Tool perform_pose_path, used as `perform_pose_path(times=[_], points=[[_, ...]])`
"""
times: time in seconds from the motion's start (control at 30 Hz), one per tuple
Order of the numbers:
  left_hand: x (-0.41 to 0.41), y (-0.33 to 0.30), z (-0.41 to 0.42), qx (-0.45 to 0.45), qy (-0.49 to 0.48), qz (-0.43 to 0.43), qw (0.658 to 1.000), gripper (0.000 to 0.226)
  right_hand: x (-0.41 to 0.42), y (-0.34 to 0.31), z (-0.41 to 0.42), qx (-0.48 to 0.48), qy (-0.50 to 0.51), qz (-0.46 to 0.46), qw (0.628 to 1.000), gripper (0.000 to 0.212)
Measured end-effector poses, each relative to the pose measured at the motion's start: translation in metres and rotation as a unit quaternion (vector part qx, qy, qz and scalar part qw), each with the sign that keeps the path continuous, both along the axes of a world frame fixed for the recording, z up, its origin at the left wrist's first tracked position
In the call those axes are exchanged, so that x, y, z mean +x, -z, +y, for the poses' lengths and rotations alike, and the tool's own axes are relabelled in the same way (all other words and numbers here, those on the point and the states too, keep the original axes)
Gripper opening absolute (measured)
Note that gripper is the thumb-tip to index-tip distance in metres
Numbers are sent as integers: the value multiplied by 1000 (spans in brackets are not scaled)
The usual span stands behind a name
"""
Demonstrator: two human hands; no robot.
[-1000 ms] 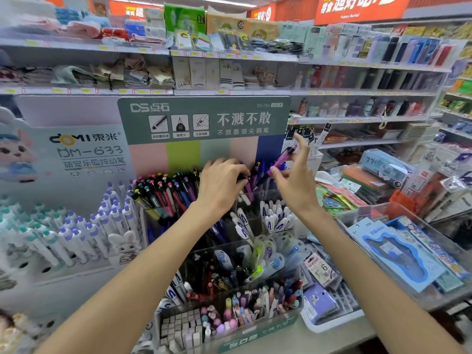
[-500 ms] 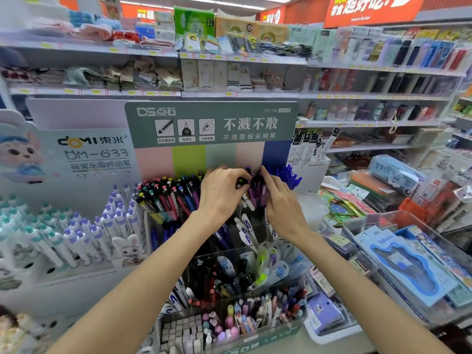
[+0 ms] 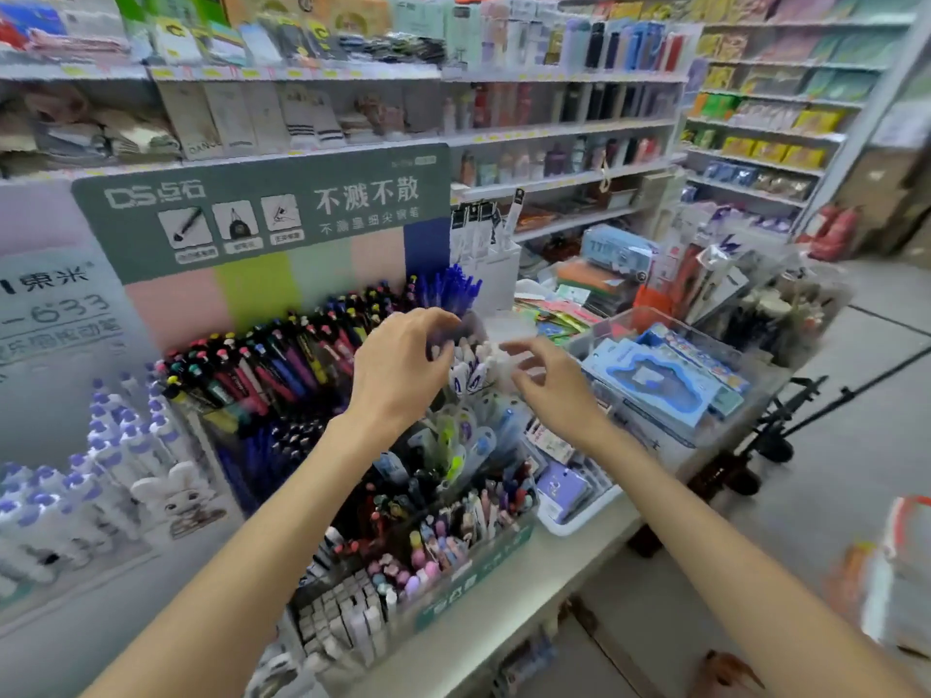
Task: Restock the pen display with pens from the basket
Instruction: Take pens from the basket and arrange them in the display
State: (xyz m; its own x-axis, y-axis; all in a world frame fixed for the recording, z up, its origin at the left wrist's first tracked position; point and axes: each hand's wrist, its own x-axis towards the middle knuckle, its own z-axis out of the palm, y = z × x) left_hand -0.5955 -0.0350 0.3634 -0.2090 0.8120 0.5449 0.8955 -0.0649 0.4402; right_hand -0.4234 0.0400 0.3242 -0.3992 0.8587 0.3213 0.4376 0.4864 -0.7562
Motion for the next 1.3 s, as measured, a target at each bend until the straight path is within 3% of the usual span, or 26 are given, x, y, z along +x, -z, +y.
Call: perform_pose_path(times=[0.2,0.4,0.57,0.73,1.03,1.3], points=[[88,35,6,-157,188,-35,969,25,116,31,-61,-149,110,5,983,22],[225,70,-2,-244,345,22,906,29,254,57,-142,-183,271,19,945,19],[325,98,-17,-295,418,38,858,26,342,76,-198,-231,362,51,902,26],[428,137,-34,-342,464,46,816,28,429,107,-235,-272,432,26,860,17],[556,244,-37,-489,427,39,760,37,562,197,-232,-373,370,-39,850,19],[583,339,-36,-623,300,53,720,41,590,304,-212,-471,307,-99,821,22]])
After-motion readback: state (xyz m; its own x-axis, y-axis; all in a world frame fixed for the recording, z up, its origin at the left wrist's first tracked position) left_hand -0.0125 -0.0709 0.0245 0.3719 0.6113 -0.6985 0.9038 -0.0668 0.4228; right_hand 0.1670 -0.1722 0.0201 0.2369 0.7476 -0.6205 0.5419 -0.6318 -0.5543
